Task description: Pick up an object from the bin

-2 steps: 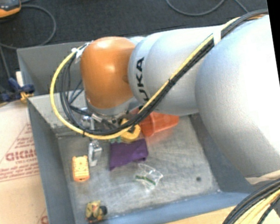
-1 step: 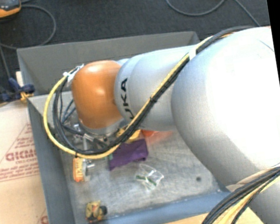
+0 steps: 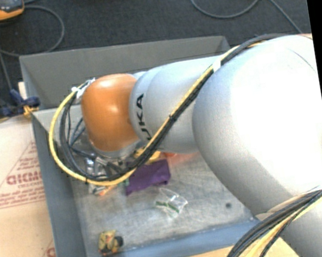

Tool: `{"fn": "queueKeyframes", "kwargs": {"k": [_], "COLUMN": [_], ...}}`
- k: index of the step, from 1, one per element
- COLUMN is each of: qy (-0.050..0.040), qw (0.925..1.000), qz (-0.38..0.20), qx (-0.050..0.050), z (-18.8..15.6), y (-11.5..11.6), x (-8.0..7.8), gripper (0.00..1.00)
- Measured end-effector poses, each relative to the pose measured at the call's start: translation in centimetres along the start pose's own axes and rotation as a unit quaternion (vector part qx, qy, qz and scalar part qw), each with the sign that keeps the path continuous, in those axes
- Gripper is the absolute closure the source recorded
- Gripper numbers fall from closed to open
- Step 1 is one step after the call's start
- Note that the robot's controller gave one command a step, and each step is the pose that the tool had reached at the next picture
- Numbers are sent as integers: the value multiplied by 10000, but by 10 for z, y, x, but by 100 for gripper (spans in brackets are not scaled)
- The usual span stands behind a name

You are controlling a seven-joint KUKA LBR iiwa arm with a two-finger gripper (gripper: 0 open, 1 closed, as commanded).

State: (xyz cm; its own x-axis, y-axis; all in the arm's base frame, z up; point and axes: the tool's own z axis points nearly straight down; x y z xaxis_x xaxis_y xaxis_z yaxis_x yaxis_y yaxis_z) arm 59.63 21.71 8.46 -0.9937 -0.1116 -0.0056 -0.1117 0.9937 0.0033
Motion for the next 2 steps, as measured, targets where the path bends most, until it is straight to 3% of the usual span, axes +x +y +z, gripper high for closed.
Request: {"fn": "queueKeyframes", "kwargs": {"k": [1,2], "qy": [0,-16], "qw": [10000,9997], "qz": [5,-257], "qx": [0,12], "z": [0,-19], "y": [0,-5], "x": [0,2], "gripper": [100,0]}}
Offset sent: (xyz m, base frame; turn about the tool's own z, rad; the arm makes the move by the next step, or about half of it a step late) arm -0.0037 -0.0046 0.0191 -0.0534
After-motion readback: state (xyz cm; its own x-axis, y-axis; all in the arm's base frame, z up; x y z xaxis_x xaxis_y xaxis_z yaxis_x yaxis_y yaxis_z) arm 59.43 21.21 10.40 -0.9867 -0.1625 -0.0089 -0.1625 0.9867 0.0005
